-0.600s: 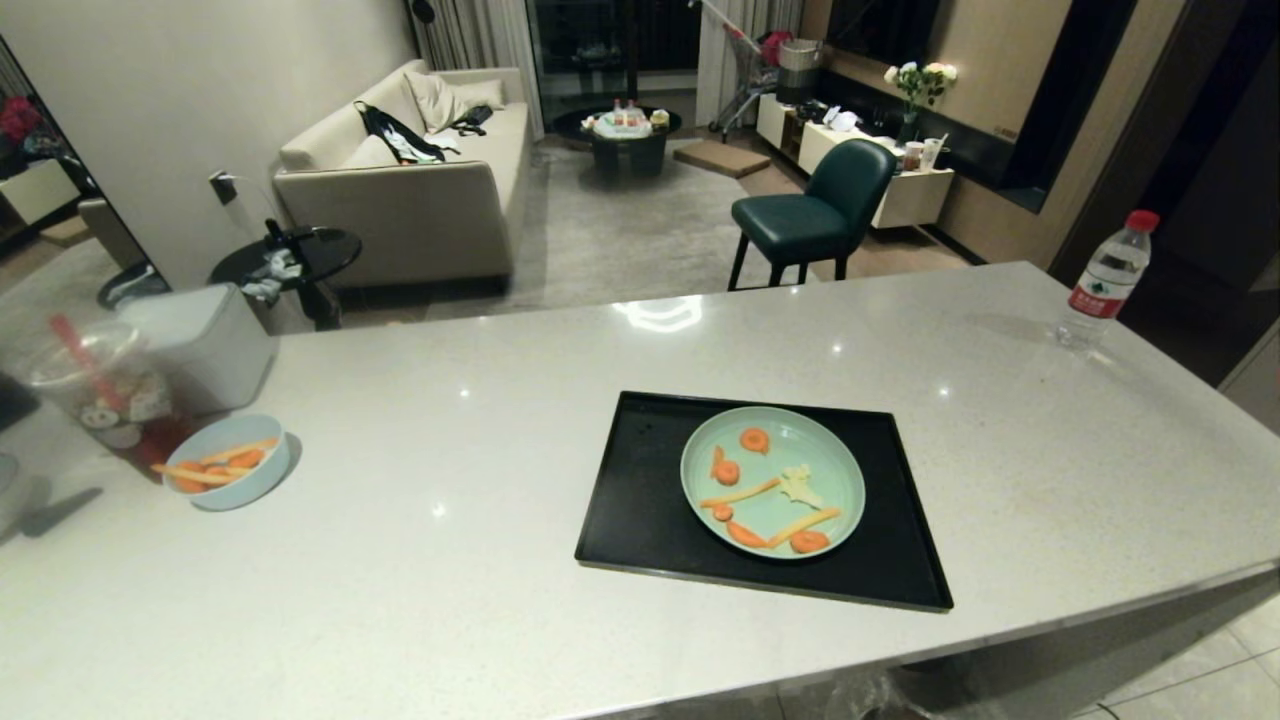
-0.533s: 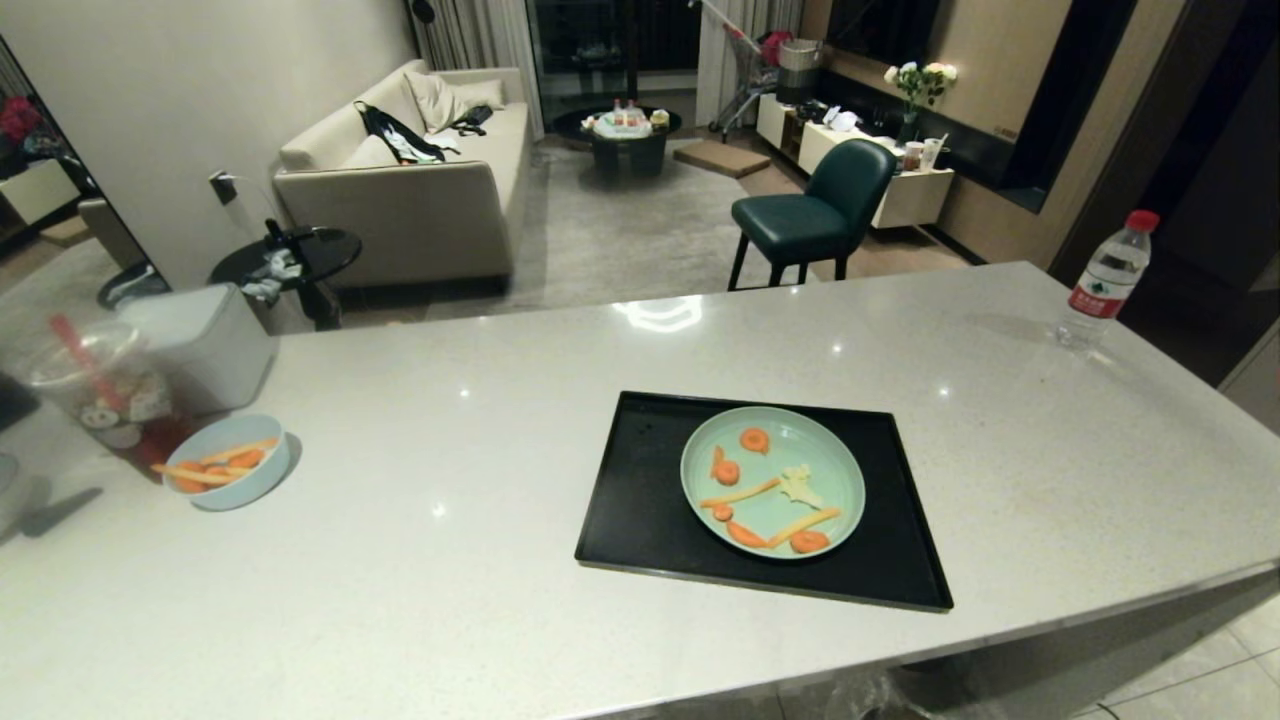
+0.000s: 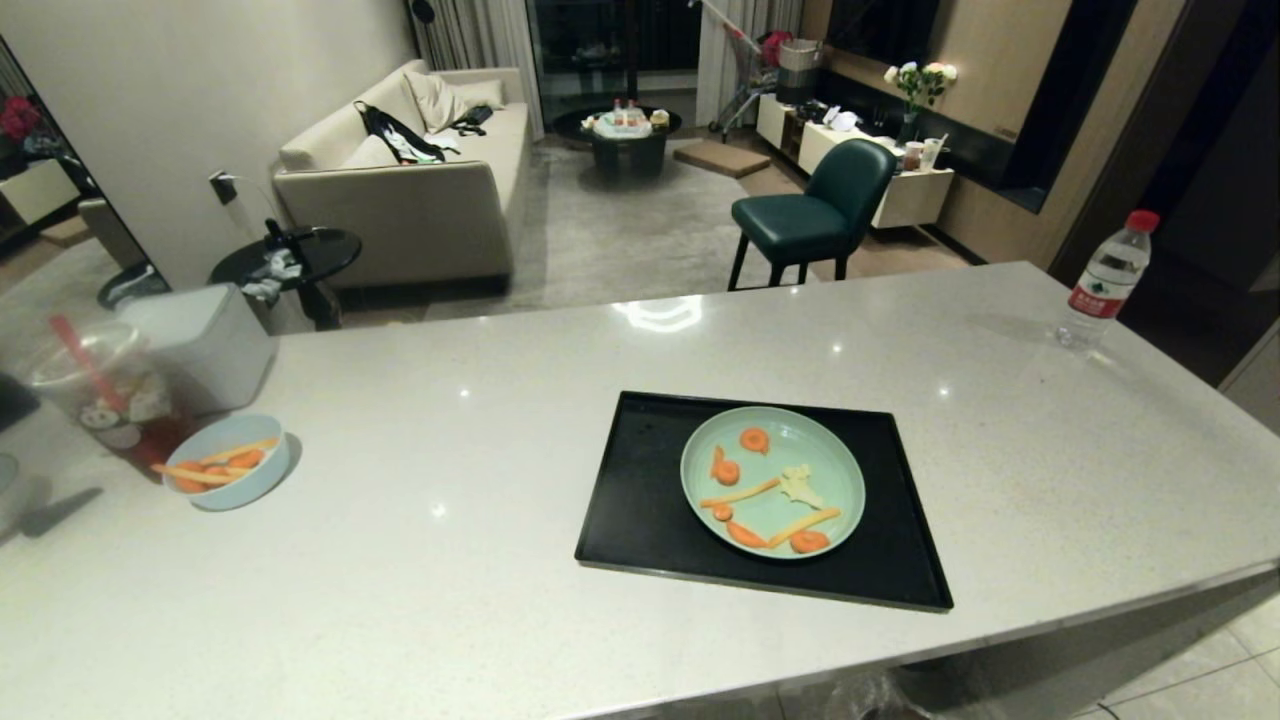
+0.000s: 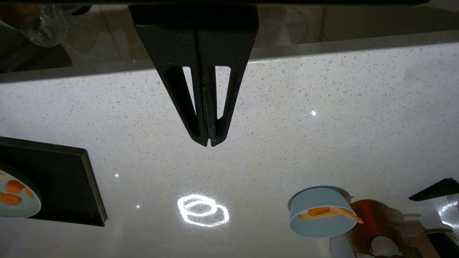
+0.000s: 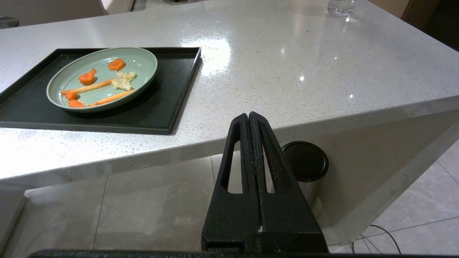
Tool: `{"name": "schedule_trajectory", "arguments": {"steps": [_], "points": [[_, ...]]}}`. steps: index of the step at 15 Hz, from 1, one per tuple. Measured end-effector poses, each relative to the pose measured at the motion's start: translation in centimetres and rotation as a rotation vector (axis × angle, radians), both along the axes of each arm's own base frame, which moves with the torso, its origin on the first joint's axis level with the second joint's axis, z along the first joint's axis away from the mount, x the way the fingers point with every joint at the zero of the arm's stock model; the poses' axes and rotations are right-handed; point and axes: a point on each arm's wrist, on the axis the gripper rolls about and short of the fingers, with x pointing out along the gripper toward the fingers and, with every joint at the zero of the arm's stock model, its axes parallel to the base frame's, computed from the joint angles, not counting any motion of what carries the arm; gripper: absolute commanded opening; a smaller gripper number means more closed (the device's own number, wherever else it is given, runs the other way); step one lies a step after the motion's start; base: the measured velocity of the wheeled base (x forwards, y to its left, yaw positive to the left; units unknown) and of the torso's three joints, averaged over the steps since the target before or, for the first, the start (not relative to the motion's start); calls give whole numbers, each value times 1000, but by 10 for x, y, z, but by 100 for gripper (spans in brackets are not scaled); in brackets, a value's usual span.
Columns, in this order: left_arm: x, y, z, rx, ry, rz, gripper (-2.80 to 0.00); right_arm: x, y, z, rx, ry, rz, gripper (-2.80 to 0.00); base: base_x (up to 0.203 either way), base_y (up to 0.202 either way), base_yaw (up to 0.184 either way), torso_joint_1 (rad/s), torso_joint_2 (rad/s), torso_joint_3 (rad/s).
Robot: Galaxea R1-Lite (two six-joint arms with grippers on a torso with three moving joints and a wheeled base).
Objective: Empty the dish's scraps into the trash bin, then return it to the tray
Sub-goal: Pick up the plate with leftover food
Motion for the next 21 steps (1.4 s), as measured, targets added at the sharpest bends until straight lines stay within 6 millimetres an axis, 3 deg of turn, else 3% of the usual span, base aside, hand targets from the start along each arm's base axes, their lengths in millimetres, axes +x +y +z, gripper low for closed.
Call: {"name": "schedule_trajectory", "arguments": {"steps": [5,9,12,17,21], "points": [[0,0,0,0,0,0,-280,-3,1,12,-3,-42,27,-280,0,0,0,0,0,0],[0,0,0,0,0,0,-280,-9,2,53,-8,-42,78,-280,0,0,0,0,0,0],[0,0,0,0,0,0,-280,4,2,92,-5,-7,100,-280,0,0,0,0,0,0],[0,0,0,0,0,0,-280,56,3,156,1,88,117,-280,0,0,0,0,0,0],[0,0,0,0,0,0,-280,123,5,180,18,237,120,-280,0,0,0,0,0,0]]}}
